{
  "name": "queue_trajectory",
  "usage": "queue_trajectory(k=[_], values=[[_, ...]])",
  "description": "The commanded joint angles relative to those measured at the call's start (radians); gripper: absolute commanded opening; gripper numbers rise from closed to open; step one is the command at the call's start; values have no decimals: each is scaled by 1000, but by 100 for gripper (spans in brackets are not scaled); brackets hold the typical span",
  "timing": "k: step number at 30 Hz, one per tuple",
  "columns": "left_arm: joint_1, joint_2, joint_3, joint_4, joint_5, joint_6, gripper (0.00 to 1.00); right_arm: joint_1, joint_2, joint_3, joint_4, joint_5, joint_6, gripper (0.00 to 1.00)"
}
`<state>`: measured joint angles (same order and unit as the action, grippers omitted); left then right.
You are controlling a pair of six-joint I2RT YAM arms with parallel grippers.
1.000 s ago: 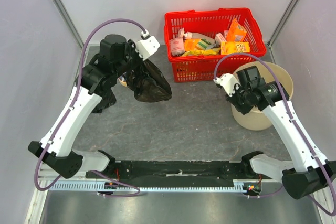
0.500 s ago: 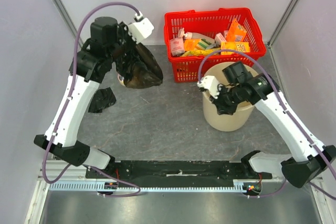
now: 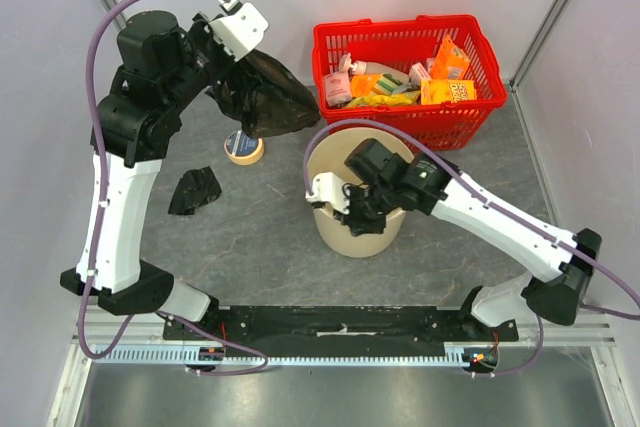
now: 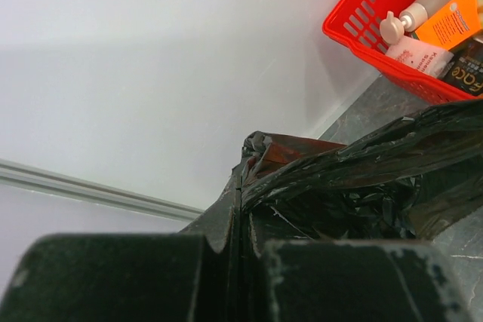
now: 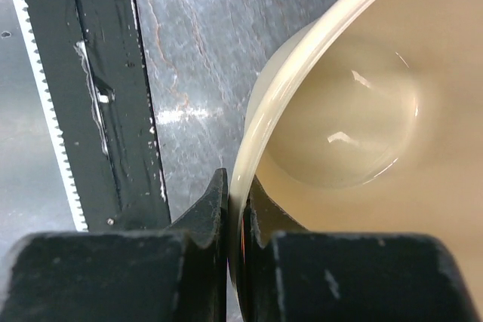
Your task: Put the trash bags into the trash bin
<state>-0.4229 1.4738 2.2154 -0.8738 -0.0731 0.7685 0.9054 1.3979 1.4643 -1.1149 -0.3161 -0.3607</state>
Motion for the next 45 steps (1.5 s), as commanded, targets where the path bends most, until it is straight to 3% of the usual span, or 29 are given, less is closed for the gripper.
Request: queue_trajectory(k=[1,4,7,13,16,22,31,36,45], values=[[6,-24,30,6,25,-44,2,81,55,76,96,35,8,0],[6,-36,58,7,68,-87,2,102,79,99,98,40,2,9],[6,-49,84,9,169,-136,2,102,79,128,98,70,-6,34],[6,-53,174,56,303,-259,2,104,55,217,64,161,-18,66],[4,-56,210,76,425,-323,2,102,24,241,59,224,-21,76],[4,-72,240,114,565,-422,2,80,-57,283,59,432,-43,80],[6,-33,159,225,768,-641,2,-218,-189,261,73,469,-110,82],[3,-50,26,269,757,-637,2,-266,-253,206,55,499,-118,84],[0,-165,-362,413,754,-652,2,-324,-321,128,13,393,-136,84]])
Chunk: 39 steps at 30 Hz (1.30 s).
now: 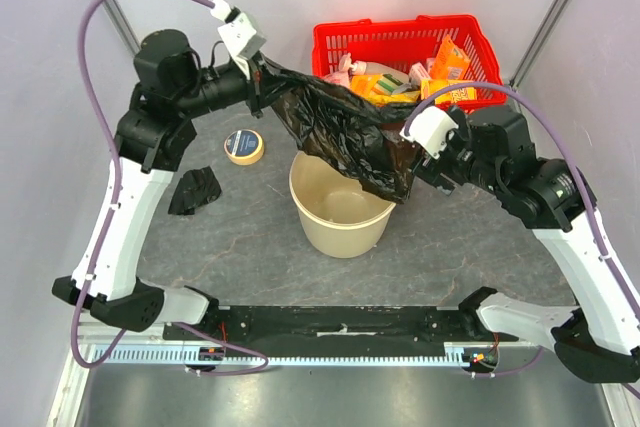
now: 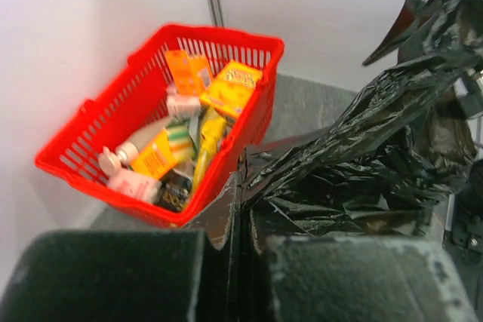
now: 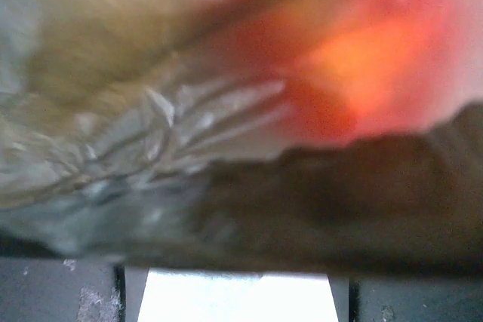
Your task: Put the trash bags into the trash bin
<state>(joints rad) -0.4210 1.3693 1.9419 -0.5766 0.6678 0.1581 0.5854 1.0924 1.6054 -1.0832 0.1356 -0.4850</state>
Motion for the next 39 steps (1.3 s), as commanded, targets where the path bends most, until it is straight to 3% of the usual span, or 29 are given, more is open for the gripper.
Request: queue_trajectory(k=[1,11,18,28,39], values=[[-1,-62,-104,122,-6,-34,2,-4,-9,-15,-23,-70,-9,84],[-2,-101,-129,84,-137,64,2,-4,14,-105,-156,-211,-102,83],[-2,-98,-156,11,-91,101,2,-6,3,-119,-302,-310,-207,84],[-15,-59,-115,-3,-36,54,2,-4,79,189,-322,-419,-123,85],[-59,-26,-83,-25,-89,73,2,-4,214,362,-179,-720,29,91]])
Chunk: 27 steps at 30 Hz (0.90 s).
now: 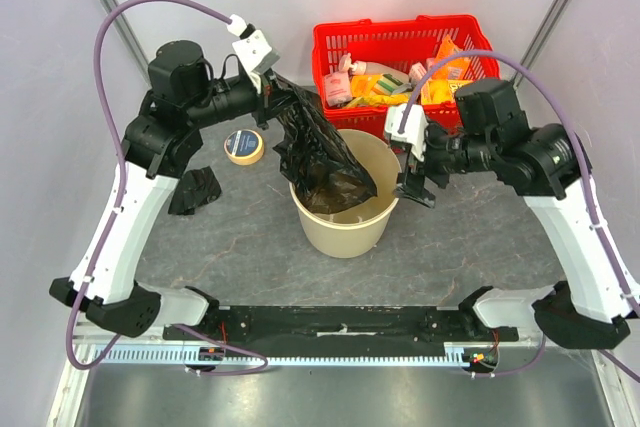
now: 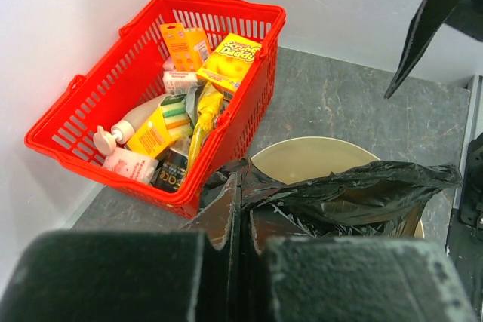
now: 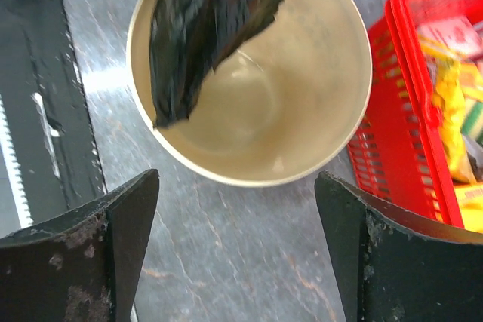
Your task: Put the trash bags into the trash bin
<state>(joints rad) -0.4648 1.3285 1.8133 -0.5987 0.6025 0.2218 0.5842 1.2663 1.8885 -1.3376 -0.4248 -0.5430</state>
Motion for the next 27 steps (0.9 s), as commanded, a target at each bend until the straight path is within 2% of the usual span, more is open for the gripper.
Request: queue_trajectory(k=[1,5,10,14,17,20,22,25,27], values=[[-17,17,49,-3,-35,13,2,-3,56,93,78,-196,103,93],[-31,37,57,-4,-59,19,2,-1,91,123,121,-290,161,97],[-49,54,73,-9,-78,31,2,-1,125,112,158,-321,193,98],[-58,57,78,-10,-67,31,2,-1,153,72,207,-302,212,98],[-57,44,73,-13,-61,31,2,2,166,41,250,-267,222,94],[-57,26,66,-23,-58,45,2,2,183,35,261,-240,216,81],[-58,14,57,-26,-53,56,2,2,186,40,262,-223,215,55],[-57,-9,47,-44,-53,97,2,2,168,52,258,-186,207,35],[-57,-26,47,-59,-35,131,2,2,151,70,242,-151,199,17]])
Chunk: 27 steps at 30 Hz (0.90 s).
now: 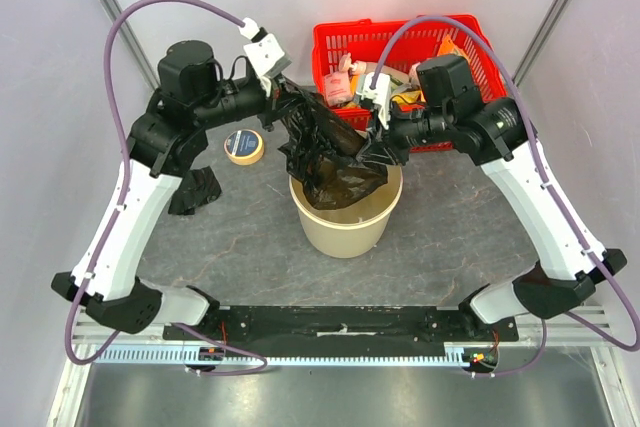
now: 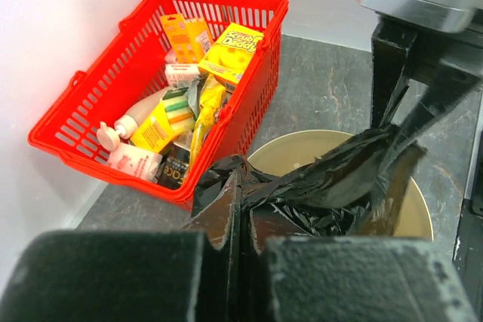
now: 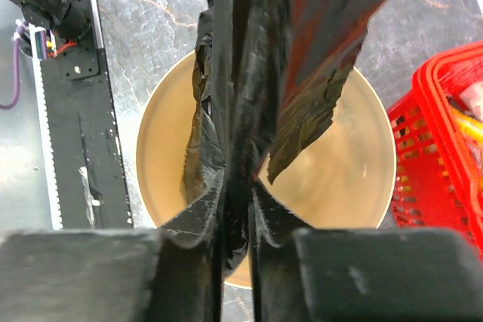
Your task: Put the trash bags into the trash bin
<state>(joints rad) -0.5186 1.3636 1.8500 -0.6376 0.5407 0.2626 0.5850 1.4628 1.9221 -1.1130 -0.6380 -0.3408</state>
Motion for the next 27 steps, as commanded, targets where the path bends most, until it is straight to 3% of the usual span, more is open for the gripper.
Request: queue_trajectory(k=[1,3,12,19,27], values=[[-1,-70,15,-28,44,107,2,1,-53,49,4,78,-9,10],[-3,-86,37,-53,94,136,2,1,-70,78,-21,106,-15,0],[-3,-124,144,-195,343,250,2,-1,-140,169,-73,-1,5,0],[-4,-187,117,-260,403,322,4,-2,-170,180,-137,-149,-13,0],[-3,-245,-9,-373,390,444,4,-2,-222,66,-192,-94,-49,0]])
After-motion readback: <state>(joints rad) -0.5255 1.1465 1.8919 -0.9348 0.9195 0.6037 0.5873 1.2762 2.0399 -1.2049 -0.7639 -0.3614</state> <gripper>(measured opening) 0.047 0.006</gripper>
